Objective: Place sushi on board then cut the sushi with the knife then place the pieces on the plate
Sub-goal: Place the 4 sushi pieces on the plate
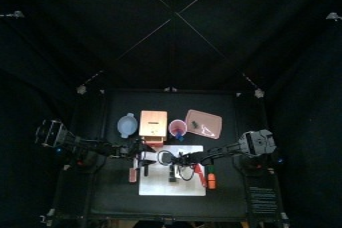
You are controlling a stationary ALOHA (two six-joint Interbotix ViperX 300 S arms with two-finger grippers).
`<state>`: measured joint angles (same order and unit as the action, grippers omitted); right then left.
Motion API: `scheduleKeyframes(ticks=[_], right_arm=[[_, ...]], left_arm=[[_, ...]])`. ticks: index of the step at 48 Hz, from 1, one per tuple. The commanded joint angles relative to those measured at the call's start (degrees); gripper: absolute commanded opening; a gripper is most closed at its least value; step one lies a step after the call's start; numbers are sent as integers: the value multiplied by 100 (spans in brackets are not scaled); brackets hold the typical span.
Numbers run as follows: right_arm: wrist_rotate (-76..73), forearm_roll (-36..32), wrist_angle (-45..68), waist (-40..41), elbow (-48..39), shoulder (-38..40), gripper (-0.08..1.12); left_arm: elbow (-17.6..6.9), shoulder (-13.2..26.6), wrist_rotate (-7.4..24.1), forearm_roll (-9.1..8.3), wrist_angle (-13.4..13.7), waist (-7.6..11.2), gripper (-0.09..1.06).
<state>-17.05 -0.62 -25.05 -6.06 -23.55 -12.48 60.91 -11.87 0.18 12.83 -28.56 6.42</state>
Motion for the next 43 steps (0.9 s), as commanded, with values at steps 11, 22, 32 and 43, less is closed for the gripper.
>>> scheduleKeyframes(ticks=[11, 22, 32, 43], right_arm=[[-747, 193, -677, 580, -1362, 2039, 59], [-1907, -598, -483, 2101, -2566, 2979, 59], [-2988, -1494, 105, 3524, -2522, 2821, 59], [-3524, -1679, 158, 4043, -2215, 2145, 59]], left_arm=[[-35, -62, 9, 9, -62, 9, 90], [0, -62, 9, 18, -62, 9, 90], [9, -62, 9, 9, -62, 9, 90], [105, -62, 9, 9, -62, 9, 90]])
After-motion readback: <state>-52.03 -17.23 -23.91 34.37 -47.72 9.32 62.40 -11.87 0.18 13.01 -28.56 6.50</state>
